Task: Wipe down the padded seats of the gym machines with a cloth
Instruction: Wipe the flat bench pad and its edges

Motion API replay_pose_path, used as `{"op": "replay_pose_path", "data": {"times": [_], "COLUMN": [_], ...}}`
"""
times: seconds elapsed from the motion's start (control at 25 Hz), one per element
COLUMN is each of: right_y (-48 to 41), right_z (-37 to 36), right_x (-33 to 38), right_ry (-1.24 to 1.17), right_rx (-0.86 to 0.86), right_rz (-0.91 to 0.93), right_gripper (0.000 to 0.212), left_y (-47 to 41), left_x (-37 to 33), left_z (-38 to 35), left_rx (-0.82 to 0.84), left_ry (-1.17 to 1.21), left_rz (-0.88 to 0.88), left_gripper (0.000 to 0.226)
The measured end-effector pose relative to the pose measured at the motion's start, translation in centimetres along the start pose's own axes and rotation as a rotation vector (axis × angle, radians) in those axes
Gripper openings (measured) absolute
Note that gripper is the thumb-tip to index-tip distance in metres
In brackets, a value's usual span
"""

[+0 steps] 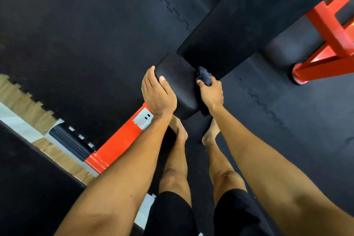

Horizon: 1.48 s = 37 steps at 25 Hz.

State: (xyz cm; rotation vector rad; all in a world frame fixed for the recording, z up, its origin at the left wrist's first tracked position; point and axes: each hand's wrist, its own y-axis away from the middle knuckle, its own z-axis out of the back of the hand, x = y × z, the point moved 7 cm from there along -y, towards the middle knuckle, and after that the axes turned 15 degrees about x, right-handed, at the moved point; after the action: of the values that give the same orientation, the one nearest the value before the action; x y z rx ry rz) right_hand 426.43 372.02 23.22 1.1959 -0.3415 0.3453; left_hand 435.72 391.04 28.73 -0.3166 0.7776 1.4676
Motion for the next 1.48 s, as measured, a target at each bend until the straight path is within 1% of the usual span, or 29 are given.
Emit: {"op": "replay_pose_path", "data": {"times": [0.08, 0.2, 0.28, 0.36, 0.48, 0.56, 0.64, 0.68, 0.76, 0.8, 0.84, 0.92, 0.96, 1.04, 1.08, 1.16, 1.24, 1.28, 1.36, 1.4, 1.48], "right_y": [1.5, 7.5, 11.2, 12.8, 11.5, 10.5, 10.3, 10.3, 10.8, 10.8, 10.6, 8.8, 7.4, 4.9, 3.7, 0.8, -2.5, -3.8, -5.3, -5.1, -1.9], "right_z": [-1.0, -2.5, -2.8, -3.2, -5.1, -6.1, -6.1, -5.9, -5.4, -5.2, -5.0, -4.8, -4.9, -5.1, -5.0, -4.5, -3.1, -2.6, -1.8, -1.5, -1.1], "right_x": [1.1, 1.9, 1.0, 0.3, 2.0, 4.5, 5.0, 4.3, 2.0, 0.8, -0.1, -2.1, -3.4, -5.5, -6.2, -7.2, -7.6, -7.7, -8.2, -7.8, -5.2], "right_ry": [0.085, 0.142, 0.251, 0.371, 0.489, 0.584, 0.614, 0.598, 0.466, 0.317, 0.127, -0.273, -0.448, -0.715, -0.793, -0.860, -0.880, -0.861, -0.739, -0.687, -0.525], "right_rx": [-0.029, -0.122, -0.224, -0.293, -0.279, -0.248, -0.200, -0.183, -0.151, -0.124, -0.093, -0.049, -0.043, -0.024, -0.023, -0.031, -0.037, -0.011, 0.047, 0.064, 0.052], "right_rz": [0.036, 0.249, 0.336, 0.401, 0.468, 0.513, 0.559, 0.547, 0.460, 0.384, 0.300, 0.148, 0.065, -0.095, -0.160, -0.206, -0.210, -0.213, -0.217, -0.181, -0.072], "right_gripper": [0.046, 0.046, 0.044, 0.051, 0.062, 0.066, 0.068, 0.069, 0.066, 0.064, 0.061, 0.056, 0.057, 0.069, 0.075, 0.077, 0.075, 0.079, 0.085, 0.082, 0.070], "left_y": [-0.3, -0.9, -1.0, -1.1, -0.9, -1.1, -1.1, -1.0, -0.9, -0.7, -0.5, -0.6, -0.7, -0.9, -1.1, -1.8, -2.2, -2.3, -2.4, -2.4, -2.3], "left_x": [0.5, 0.9, 1.2, 1.0, 0.6, 0.8, 1.0, 0.4, -1.7, -2.7, -3.3, -4.1, -4.4, -4.9, -5.1, -5.2, -5.0, -4.8, -4.7, -4.7, -4.7], "left_z": [0.2, 0.7, 1.0, 1.3, 1.3, 1.2, 1.3, 1.4, 1.0, 0.4, -0.1, -0.7, -1.0, -1.8, -2.4, -3.5, -4.1, -4.4, -4.6, -4.7, -4.8], "left_rx": [0.063, 0.203, 0.290, 0.328, 0.307, 0.314, 0.317, 0.316, 0.334, 0.350, 0.365, 0.399, 0.428, 0.523, 0.590, 0.704, 0.754, 0.766, 0.785, 0.800, 0.829], "left_ry": [-0.056, -0.132, -0.132, -0.120, -0.098, -0.080, -0.102, -0.147, -0.318, -0.431, -0.534, -0.676, -0.733, -0.853, -0.908, -0.989, -1.035, -1.058, -1.089, -1.100, -1.127], "left_rz": [-0.047, -0.171, -0.183, -0.185, -0.174, -0.147, -0.120, -0.159, -0.349, -0.440, -0.488, -0.488, -0.484, -0.493, -0.494, -0.490, -0.497, -0.498, -0.500, -0.495, -0.479], "left_gripper": [0.044, 0.052, 0.056, 0.057, 0.056, 0.052, 0.046, 0.044, 0.037, 0.034, 0.033, 0.036, 0.040, 0.048, 0.050, 0.051, 0.054, 0.055, 0.056, 0.056, 0.058]}}
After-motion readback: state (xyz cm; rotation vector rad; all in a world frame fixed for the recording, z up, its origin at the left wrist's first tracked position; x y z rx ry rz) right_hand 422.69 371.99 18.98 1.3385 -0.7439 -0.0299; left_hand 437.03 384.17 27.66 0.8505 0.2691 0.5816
